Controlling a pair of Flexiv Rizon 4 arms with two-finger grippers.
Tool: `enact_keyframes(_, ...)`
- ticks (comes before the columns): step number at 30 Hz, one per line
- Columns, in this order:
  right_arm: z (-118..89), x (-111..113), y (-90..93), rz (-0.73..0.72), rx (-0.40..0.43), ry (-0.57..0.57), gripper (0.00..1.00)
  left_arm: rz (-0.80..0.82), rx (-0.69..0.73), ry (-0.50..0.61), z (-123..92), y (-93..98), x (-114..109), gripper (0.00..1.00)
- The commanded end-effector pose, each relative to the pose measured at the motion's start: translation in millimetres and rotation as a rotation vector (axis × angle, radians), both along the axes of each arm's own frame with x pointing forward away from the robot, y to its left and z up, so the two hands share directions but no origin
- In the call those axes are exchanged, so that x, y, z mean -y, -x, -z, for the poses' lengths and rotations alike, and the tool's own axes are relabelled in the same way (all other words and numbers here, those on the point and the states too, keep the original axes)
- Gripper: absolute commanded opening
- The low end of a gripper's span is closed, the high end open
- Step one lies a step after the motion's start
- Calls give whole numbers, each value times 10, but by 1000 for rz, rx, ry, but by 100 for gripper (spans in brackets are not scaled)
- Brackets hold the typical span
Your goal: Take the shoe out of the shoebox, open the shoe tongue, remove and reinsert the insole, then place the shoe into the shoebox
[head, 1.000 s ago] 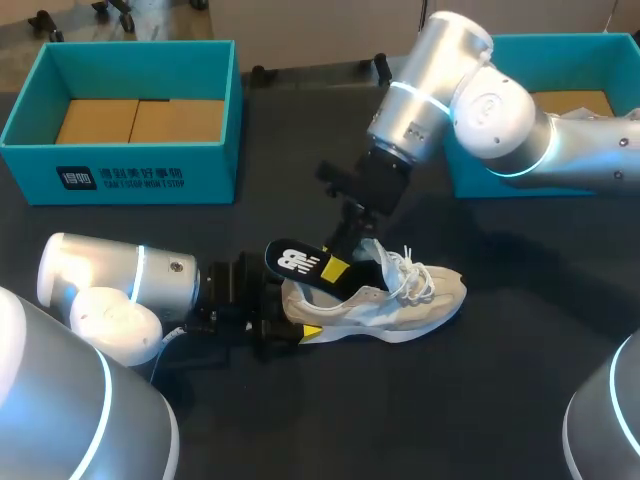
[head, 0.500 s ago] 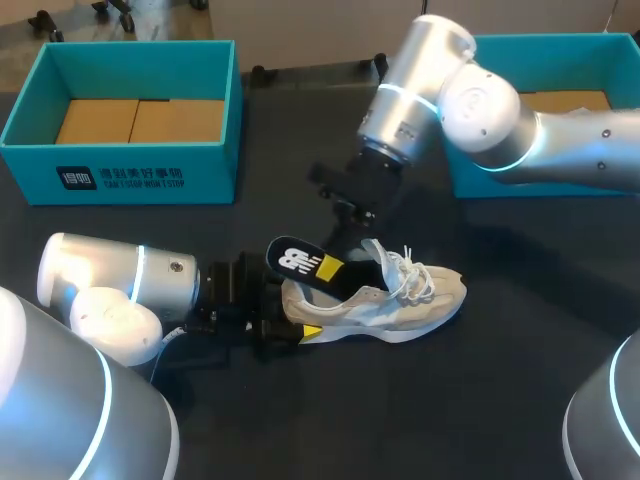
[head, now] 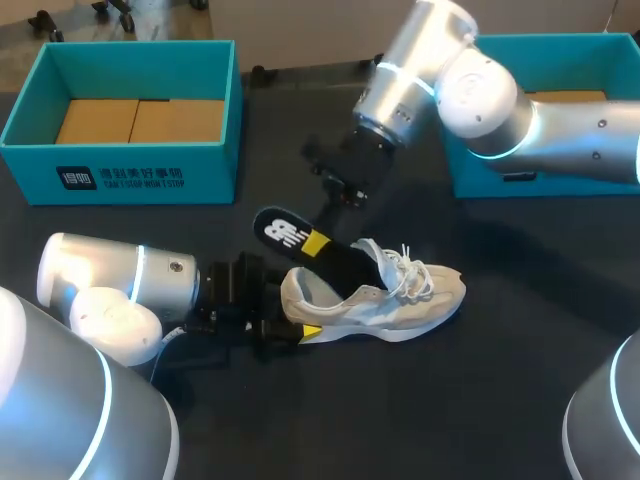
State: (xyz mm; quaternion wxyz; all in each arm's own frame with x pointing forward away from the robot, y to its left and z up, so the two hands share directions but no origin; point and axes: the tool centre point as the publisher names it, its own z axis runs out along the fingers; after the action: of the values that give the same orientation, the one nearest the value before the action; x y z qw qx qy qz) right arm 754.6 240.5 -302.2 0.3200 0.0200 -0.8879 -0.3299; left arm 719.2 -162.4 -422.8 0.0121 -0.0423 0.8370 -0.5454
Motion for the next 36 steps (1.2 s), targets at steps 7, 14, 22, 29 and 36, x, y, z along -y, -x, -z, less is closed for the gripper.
enact_keyframes(7, -209, 1, 4, 166, 122, -114, 0, 3, -1, -3, 1, -3, 12, 0)
enact_keyframes(14, -209, 1, 4, 166, 122, -114, 0, 3, -1, -3, 1, -3, 12, 0)
enact_keyframes(22, -209, 1, 4, 166, 122, -114, 0, 3, -1, -3, 1, -3, 12, 0)
enact_keyframes(29, -386, -115, -84, 237, 136, -195, 0, 3, -1, -3, 1, -3, 12, 0)
enact_keyframes(36, -629, -228, -163, 303, 149, -258, 0, 3, -1, -3, 1, -3, 12, 0)
